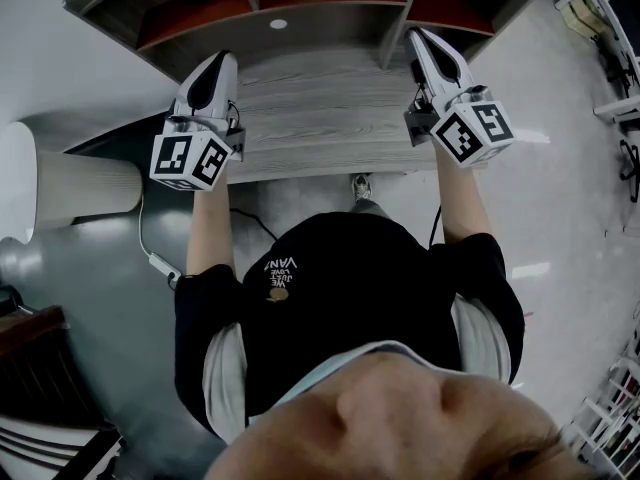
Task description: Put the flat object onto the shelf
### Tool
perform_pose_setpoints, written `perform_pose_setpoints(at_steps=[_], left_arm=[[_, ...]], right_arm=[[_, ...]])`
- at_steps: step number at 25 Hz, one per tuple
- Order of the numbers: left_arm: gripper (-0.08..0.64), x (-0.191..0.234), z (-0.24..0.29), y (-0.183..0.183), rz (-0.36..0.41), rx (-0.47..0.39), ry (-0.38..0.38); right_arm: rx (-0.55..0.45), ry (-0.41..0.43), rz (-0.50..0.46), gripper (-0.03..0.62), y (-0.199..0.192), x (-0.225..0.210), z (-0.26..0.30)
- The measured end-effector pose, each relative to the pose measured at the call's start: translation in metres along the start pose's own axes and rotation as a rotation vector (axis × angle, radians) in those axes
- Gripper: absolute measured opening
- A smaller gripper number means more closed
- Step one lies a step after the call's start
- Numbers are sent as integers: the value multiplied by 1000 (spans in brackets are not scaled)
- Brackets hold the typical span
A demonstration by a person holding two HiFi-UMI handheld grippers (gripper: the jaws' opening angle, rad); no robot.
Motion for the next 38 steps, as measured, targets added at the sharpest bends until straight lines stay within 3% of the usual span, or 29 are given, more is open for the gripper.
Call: perform_pose_setpoints(at_steps=[21, 38], left_arm=[[2, -13, -25, -67, -124, 115, 35], [2, -25, -58, -117, -221, 224, 84]], right_arm=[[98, -66, 144, 2, -77, 13, -32], [150, -147, 236, 2, -113, 9, -67]])
Point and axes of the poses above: the fingertips, and each gripper's own axes: z forward along the fingers, x to its left, y out of its top, the point moved 7 cm from there along -z, backward along the fingers, and after that the axes turned 6 degrees about y, right-handed, at the moved point
